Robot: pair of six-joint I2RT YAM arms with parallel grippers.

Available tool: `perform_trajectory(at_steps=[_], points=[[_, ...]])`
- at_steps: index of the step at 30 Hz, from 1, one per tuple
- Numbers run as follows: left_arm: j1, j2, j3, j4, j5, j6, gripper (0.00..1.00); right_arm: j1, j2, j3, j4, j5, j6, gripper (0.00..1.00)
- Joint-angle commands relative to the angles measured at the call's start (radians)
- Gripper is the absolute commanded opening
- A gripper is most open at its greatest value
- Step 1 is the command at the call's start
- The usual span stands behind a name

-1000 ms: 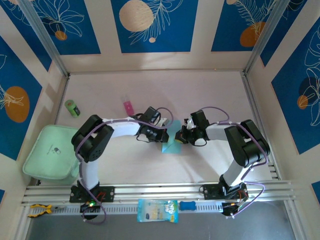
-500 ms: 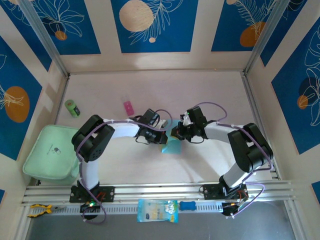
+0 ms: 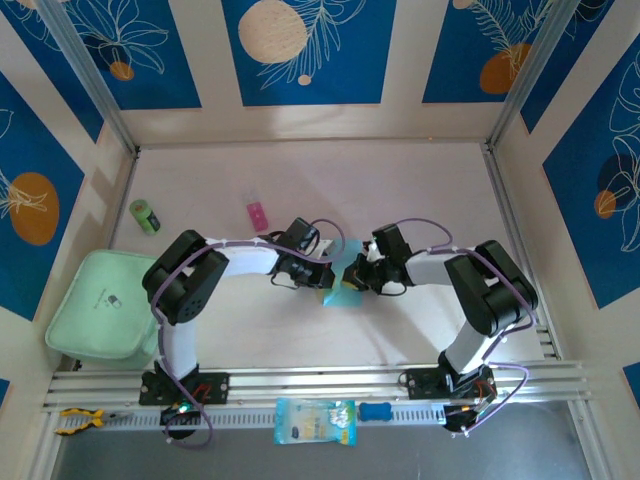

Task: Fold a paper plane with a square sheet of paper (pick it up from the middle)
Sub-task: Fold the triangle a second time at the center of the table.

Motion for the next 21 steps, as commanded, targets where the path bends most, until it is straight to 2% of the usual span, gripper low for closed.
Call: perform_trajectory(at_steps=[1, 10, 16, 21], points=[[0.005, 0.044, -0.052, -0.126, -0.109, 0.025, 0.00, -0.065, -0.001, -0.010, -0.049, 0.067, -0.007, 0.01], [0.006, 0.041, -0.058, -0.127, -0.113, 0.026, 0.00, -0.136, -0.042, 0.036, -0.124, 0.143, -0.031, 0.01], [0.005, 0.035, -0.058, -0.127, -0.112, 0.024, 0.00, -0.097, -0.138, 0.024, -0.111, 0.129, -0.053, 0.02], [0.006, 0.029, -0.054, -0.130, -0.109, 0.026, 0.00, -0.036, -0.116, 0.017, -0.038, 0.060, -0.033, 0.01]])
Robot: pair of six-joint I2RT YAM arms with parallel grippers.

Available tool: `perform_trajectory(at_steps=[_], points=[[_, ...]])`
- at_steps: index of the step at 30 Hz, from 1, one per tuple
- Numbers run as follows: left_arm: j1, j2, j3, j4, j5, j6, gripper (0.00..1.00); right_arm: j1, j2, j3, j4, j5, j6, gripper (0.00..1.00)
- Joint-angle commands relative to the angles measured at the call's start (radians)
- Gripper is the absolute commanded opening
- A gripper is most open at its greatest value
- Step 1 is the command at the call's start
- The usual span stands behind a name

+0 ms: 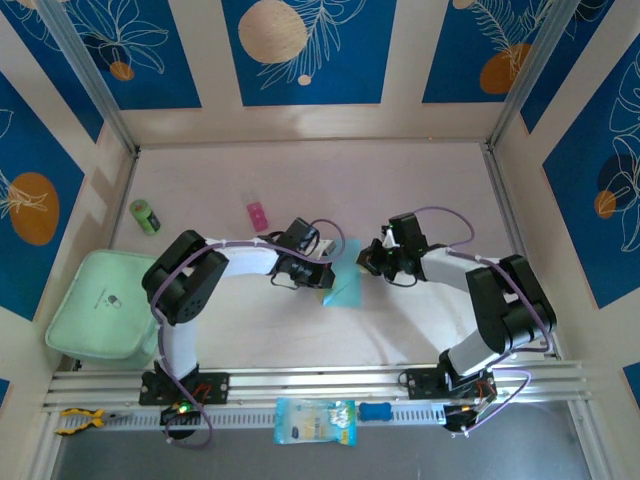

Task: Fold a paper plane with a square sheet of paper (pick it up from the middle)
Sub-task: Fold the triangle a second time at the center of the table.

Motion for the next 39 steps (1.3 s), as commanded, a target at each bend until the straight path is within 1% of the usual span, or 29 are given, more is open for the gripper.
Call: perform_trajectory(at_steps=[1, 4, 7, 11, 15, 18, 21, 26, 31, 39], points=[[0.005, 0.032, -0.048, -0.136, -0.103, 0.024, 0.00, 0.039, 0.032, 0.000, 0.036, -0.052, 0.003, 0.01], [0.004, 0.028, -0.043, -0.141, -0.102, 0.025, 0.00, 0.055, 0.083, 0.009, 0.034, -0.043, 0.015, 0.00], [0.005, 0.016, -0.037, -0.144, -0.097, 0.026, 0.00, 0.044, 0.125, 0.008, 0.002, -0.032, 0.028, 0.00], [0.003, -0.022, -0.016, -0.149, -0.073, 0.014, 0.02, 0.037, 0.157, -0.024, 0.010, -0.015, 0.022, 0.00], [-0.003, -0.094, 0.013, -0.164, -0.112, 0.004, 0.04, 0.035, 0.166, -0.034, 0.010, -0.011, 0.012, 0.00], [-0.009, -0.113, 0.035, -0.145, -0.065, -0.022, 0.03, 0.035, 0.164, -0.036, 0.008, -0.009, 0.010, 0.00], [-0.025, -0.096, 0.060, -0.119, 0.003, -0.060, 0.02, 0.034, 0.166, -0.037, 0.008, -0.009, 0.012, 0.00], [-0.037, -0.042, 0.063, -0.025, 0.126, -0.193, 0.00, 0.034, 0.166, -0.037, 0.008, -0.007, 0.014, 0.00], [-0.041, -0.011, 0.070, -0.015, 0.122, -0.225, 0.00, 0.034, 0.168, -0.039, 0.007, -0.008, 0.015, 0.00], [-0.058, 0.036, 0.101, -0.038, 0.110, -0.219, 0.00, 0.035, 0.170, -0.038, 0.004, -0.008, 0.017, 0.00]])
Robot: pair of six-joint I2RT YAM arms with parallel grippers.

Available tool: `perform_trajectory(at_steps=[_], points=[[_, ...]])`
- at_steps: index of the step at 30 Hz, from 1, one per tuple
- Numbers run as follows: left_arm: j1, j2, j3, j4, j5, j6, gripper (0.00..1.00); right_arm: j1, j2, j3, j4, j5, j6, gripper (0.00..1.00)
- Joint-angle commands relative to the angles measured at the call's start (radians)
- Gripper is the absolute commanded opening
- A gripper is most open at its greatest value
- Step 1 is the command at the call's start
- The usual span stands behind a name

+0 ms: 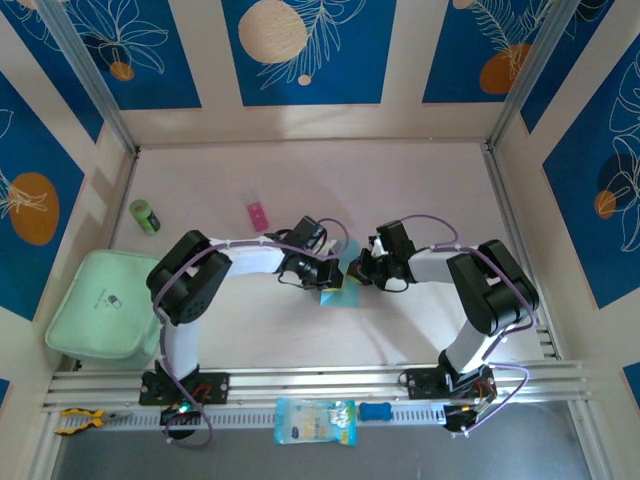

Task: Fold a paper plane with a square sheet of paper (pick it up from the middle)
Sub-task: Fold the triangle a second time at the center of the table.

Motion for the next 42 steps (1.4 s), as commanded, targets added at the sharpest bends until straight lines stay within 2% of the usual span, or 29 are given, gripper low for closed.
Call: perform_trajectory(at_steps=[1, 13, 29, 42], points=[[-0.011, 0.024, 0.039, -0.010, 0.010, -0.005, 0.00, -0.007, 0.039, -0.031, -0.063, 0.044, -0.002, 0.00], [-0.011, 0.050, 0.002, -0.072, -0.080, 0.046, 0.00, -0.009, 0.037, -0.043, -0.066, 0.045, -0.009, 0.00], [-0.001, -0.052, -0.145, -0.044, -0.062, 0.035, 0.06, -0.024, 0.019, -0.066, -0.076, 0.051, -0.025, 0.00], [0.054, -0.122, -0.284, 0.004, -0.040, 0.027, 0.08, -0.025, 0.032, -0.053, -0.078, 0.043, -0.030, 0.00]])
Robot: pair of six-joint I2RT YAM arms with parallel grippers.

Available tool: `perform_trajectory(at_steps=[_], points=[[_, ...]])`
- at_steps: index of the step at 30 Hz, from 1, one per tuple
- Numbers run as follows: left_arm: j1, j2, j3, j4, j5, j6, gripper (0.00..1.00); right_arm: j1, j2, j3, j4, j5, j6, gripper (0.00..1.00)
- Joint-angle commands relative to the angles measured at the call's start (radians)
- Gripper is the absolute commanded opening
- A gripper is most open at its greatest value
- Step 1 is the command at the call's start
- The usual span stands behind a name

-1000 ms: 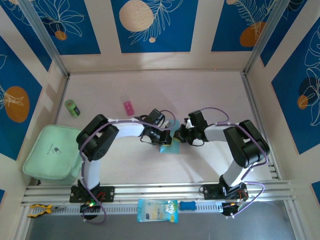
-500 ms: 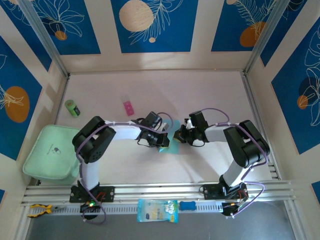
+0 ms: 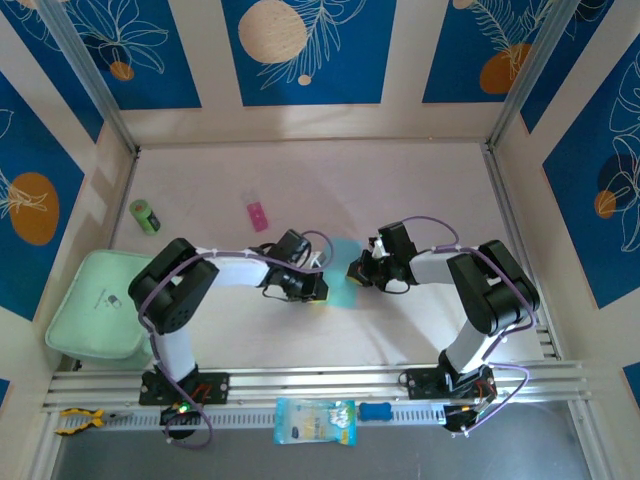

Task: Fold a paper plane with a square sheet of paper (pick it up from the middle)
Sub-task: Fold the triangle a second time at the center of the table.

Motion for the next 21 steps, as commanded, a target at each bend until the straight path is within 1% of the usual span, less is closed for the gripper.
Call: perform_trajectory(at_steps=[1, 8, 14, 16, 18, 21], points=[[0.021, -0.008, -0.063, -0.077, 0.004, -0.003, 0.08, -0.015, 0.034, -0.029, -0.109, 0.071, -0.018, 0.00], [0.049, -0.040, -0.116, -0.061, 0.017, -0.006, 0.09, -0.015, 0.035, -0.022, -0.115, 0.069, -0.023, 0.00], [0.075, -0.076, -0.142, -0.085, 0.009, 0.002, 0.10, -0.015, 0.034, -0.018, -0.119, 0.068, -0.027, 0.00], [0.075, -0.108, -0.139, -0.083, 0.036, -0.003, 0.08, -0.014, 0.032, -0.014, -0.124, 0.065, -0.030, 0.00], [0.075, -0.168, -0.131, -0.062, 0.054, -0.015, 0.08, -0.014, 0.028, -0.011, -0.129, 0.062, -0.033, 0.00], [0.075, -0.224, -0.092, -0.067, 0.044, 0.003, 0.09, -0.013, 0.025, -0.003, -0.136, 0.061, -0.037, 0.00]])
